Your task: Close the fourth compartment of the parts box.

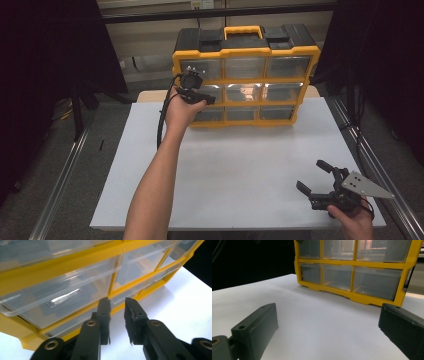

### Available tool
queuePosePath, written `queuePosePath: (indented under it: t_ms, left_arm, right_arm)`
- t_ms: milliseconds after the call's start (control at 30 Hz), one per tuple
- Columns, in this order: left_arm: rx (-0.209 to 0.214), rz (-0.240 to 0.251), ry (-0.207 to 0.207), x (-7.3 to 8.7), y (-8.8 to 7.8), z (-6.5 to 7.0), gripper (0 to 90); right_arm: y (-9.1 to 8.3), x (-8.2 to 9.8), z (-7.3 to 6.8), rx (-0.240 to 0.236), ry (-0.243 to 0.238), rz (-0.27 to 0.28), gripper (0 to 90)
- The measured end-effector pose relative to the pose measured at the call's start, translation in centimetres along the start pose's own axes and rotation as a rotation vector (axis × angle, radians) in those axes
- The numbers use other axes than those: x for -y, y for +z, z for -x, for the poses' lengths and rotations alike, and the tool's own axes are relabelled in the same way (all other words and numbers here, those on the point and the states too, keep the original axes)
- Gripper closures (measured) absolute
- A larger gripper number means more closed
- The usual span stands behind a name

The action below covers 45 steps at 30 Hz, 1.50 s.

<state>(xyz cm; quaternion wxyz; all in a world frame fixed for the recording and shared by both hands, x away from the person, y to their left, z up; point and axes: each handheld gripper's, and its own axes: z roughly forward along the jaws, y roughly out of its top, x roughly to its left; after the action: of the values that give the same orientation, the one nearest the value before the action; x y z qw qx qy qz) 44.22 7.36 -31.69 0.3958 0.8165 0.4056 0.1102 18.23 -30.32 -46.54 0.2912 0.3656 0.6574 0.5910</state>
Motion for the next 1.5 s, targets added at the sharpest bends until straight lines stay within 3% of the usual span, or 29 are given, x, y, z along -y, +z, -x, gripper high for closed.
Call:
queuePosePath:
  t_ms: [133, 200, 233, 333, 433, 467, 500, 533, 700, 833, 1167, 1500]
  left_arm:
    - [0.018, 0.023, -0.021, 0.3, 0.1, 0.3, 71.7]
    - [0.017, 0.013, -0.006, 0.5, -0.1, 0.3, 70.2]
    - [0.03, 0.024, -0.022, 0.6, -0.1, 0.4, 69.5]
    - [0.048, 0.01, 0.008, 0.9, -0.2, 0.3, 67.5]
    - [0.055, -0.001, 0.009, 1.3, -0.2, 0.4, 65.7]
    - [0.062, 0.017, -0.012, 1.4, -0.1, 0.5, 65.0]
    - [0.069, -0.002, 0.005, 1.6, -0.2, 0.4, 64.3]
    - [0.07, 0.013, -0.015, 1.7, -0.1, 0.6, 63.9]
    - [0.103, 0.009, 0.003, 2.3, -0.3, 0.5, 59.2]
    - [0.115, 0.015, -0.006, 2.7, -0.4, 0.5, 56.0]
    - [0.156, 0.043, -0.013, 3.8, -0.5, 0.8, 47.2]
    - [0.198, 0.1, -0.028, 5.3, -0.6, 0.8, 35.9]
  right_arm:
    - [0.0, 0.0, 0.0, -0.001, -0.001, 0.002, 2.2]
    - [0.0, 0.0, 0.0, -0.002, -0.002, 0.001, 2.2]
    - [0.0, 0.0, 0.0, -0.002, -0.002, 0.001, 2.2]
    - [0.0, 0.0, 0.0, -0.001, -0.001, 0.001, 2.2]
    - [0.0, 0.0, 0.0, -0.001, -0.001, 0.0, 2.2]
    - [0.0, 0.0, 0.0, 0.0, 0.0, 0.0, 2.2]
    - [0.0, 0.0, 0.0, 0.001, -0.001, 0.001, 2.2]
    - [-0.1, 0.0, 0.0, -0.001, -0.003, -0.001, 2.2]
    - [0.0, 0.0, 0.0, 0.0, 0.0, -0.002, 2.2]
    - [0.0, 0.0, 0.0, -0.001, -0.001, -0.003, 2.2]
    - [0.1, 0.0, 0.0, -0.002, -0.005, -0.003, 2.2]
    - [0.3, -0.1, -0.1, -0.001, -0.003, -0.003, 2.2]
